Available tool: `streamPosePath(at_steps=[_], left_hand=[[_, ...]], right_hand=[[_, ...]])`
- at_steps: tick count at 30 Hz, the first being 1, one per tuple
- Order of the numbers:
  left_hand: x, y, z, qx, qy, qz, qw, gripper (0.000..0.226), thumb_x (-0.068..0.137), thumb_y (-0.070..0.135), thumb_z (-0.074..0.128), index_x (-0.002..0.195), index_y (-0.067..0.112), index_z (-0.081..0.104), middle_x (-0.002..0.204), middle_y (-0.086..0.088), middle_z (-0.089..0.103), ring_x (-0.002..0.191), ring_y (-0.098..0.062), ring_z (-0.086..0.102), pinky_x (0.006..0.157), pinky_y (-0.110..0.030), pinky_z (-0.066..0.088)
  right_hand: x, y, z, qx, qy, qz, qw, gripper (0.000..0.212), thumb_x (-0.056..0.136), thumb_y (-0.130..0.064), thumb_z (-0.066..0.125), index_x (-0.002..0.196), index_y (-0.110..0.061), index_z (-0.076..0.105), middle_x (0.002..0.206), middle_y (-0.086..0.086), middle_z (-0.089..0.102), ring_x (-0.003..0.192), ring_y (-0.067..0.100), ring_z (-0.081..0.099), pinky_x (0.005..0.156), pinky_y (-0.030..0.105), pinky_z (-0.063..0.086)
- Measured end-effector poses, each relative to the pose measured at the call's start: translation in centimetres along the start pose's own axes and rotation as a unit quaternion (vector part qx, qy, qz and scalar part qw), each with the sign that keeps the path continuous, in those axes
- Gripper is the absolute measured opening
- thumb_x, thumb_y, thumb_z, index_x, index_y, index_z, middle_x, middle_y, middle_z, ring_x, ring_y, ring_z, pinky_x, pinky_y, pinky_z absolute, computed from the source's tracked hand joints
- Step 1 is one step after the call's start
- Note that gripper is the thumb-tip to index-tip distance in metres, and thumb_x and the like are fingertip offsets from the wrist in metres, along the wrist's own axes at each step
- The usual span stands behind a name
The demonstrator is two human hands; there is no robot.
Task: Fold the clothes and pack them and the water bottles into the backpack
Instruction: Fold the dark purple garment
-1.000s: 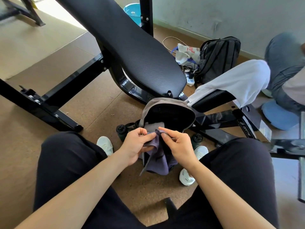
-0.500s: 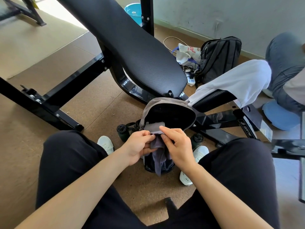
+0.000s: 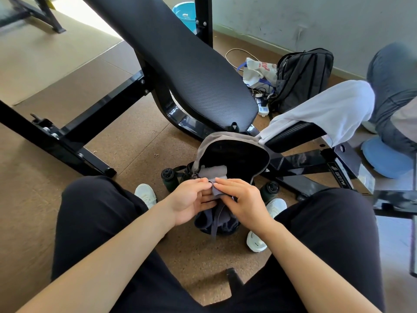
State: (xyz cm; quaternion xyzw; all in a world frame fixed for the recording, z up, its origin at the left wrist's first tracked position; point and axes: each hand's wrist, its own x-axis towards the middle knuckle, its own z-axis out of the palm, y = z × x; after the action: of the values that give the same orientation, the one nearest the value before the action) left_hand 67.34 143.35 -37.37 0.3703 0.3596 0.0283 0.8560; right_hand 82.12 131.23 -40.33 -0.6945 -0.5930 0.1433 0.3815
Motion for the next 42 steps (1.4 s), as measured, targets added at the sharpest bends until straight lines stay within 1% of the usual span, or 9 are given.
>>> streamPosePath(at_steps=[3, 11, 16, 22, 27, 30, 34, 39, 42], left_hand=[[0.0, 0.4, 0.0, 0.014, -0.012, 0.005, 1.0, 0.028, 0.108, 0.012, 0.038, 0.105, 0.016, 0.065, 0.123, -0.021, 0.072, 0.118, -0.032, 0.068, 0.106, -0.046, 0.05], [2.2, 0.1, -2.7, 0.262, 0.214, 0.113, 0.934, 0.02, 0.086, 0.001, 0.067, 0.101, 0.013, 0.062, 0.103, -0.018, 0.075, 0.09, -0.026, 0.07, 0.087, -0.043, 0.056], [3.9, -2.4, -4.7, 0.452, 0.167, 0.076, 0.873, 0.04, 0.076, 0.018, 0.079, 0.111, 0.027, 0.062, 0.117, 0.0, 0.063, 0.107, -0.019, 0.06, 0.089, -0.033, 0.051], [4.9, -5.4, -5.1, 0.587, 0.121, 0.001, 0.801, 0.014, 0.094, 0.017, 0.061, 0.102, 0.029, 0.063, 0.105, 0.003, 0.069, 0.095, -0.021, 0.067, 0.086, -0.039, 0.055], [4.4, -2.2, -6.3, 0.458, 0.242, -0.023, 0.855, 0.026, 0.099, 0.008, 0.046, 0.097, 0.017, 0.07, 0.07, -0.006, 0.077, 0.059, -0.022, 0.075, 0.066, -0.04, 0.064], [3.9, 0.3, -6.8, 0.27, 0.351, 0.038, 0.896, 0.026, 0.101, 0.006, 0.046, 0.115, 0.014, 0.066, 0.066, -0.01, 0.076, 0.045, -0.015, 0.066, 0.04, -0.023, 0.049], [2.7, 2.0, -6.9, 0.128, 0.397, 0.134, 0.899, 0.033, 0.101, 0.005, 0.045, 0.124, 0.015, 0.066, 0.074, -0.012, 0.077, 0.048, -0.014, 0.067, 0.04, -0.021, 0.048], [0.9, 2.9, -5.4, 0.13, 0.377, 0.263, 0.879, 0.044, 0.103, 0.001, 0.036, 0.126, 0.026, 0.063, 0.07, -0.009, 0.076, 0.049, -0.016, 0.067, 0.044, -0.022, 0.052], [1.0, 2.8, -6.3, 0.233, 0.359, 0.185, 0.885, 0.045, 0.102, 0.0, 0.035, 0.125, 0.022, 0.067, 0.071, -0.011, 0.077, 0.051, -0.019, 0.067, 0.045, -0.024, 0.051]], right_hand=[[0.5, -0.5, -1.0, 0.114, 0.015, 0.117, 0.986, 0.023, 0.097, -0.009, 0.066, 0.116, -0.016, 0.077, 0.111, -0.003, 0.077, 0.107, 0.01, 0.071, 0.094, 0.041, 0.057], [1.6, -0.1, -3.9, 0.261, 0.093, 0.2, 0.94, 0.019, 0.1, -0.009, 0.06, 0.105, -0.017, 0.077, 0.096, 0.008, 0.078, 0.093, 0.029, 0.073, 0.088, 0.056, 0.055], [1.7, -0.5, -5.6, 0.319, 0.105, 0.192, 0.922, 0.019, 0.101, -0.009, 0.058, 0.104, -0.016, 0.076, 0.099, 0.014, 0.077, 0.095, 0.033, 0.072, 0.085, 0.052, 0.056], [1.5, -0.8, -7.3, 0.396, 0.125, 0.176, 0.892, 0.018, 0.102, 0.0, 0.053, 0.107, -0.003, 0.07, 0.106, 0.016, 0.077, 0.102, 0.03, 0.073, 0.092, 0.039, 0.059], [1.9, 2.3, -8.3, 0.338, 0.187, 0.245, 0.889, 0.019, 0.101, -0.004, 0.057, 0.099, -0.011, 0.075, 0.097, 0.009, 0.078, 0.092, 0.02, 0.072, 0.091, 0.037, 0.057], [2.1, 4.6, -8.4, 0.286, 0.198, 0.306, 0.886, 0.018, 0.1, -0.01, 0.063, 0.092, -0.018, 0.077, 0.079, -0.001, 0.073, 0.076, 0.01, 0.064, 0.079, 0.03, 0.051], [2.3, 6.1, -7.1, 0.235, 0.16, 0.332, 0.899, 0.018, 0.098, -0.01, 0.065, 0.088, -0.019, 0.077, 0.065, -0.014, 0.066, 0.064, 0.001, 0.055, 0.072, 0.025, 0.045], [2.8, 5.3, -6.4, 0.249, 0.238, 0.289, 0.893, 0.014, 0.101, -0.009, 0.061, 0.105, -0.008, 0.074, 0.08, -0.001, 0.068, 0.07, 0.005, 0.065, 0.073, 0.03, 0.061], [2.4, 6.5, -5.7, 0.206, 0.188, 0.32, 0.905, 0.016, 0.101, -0.009, 0.06, 0.092, -0.01, 0.073, 0.082, 0.006, 0.072, 0.072, 0.007, 0.071, 0.083, 0.042, 0.063]])
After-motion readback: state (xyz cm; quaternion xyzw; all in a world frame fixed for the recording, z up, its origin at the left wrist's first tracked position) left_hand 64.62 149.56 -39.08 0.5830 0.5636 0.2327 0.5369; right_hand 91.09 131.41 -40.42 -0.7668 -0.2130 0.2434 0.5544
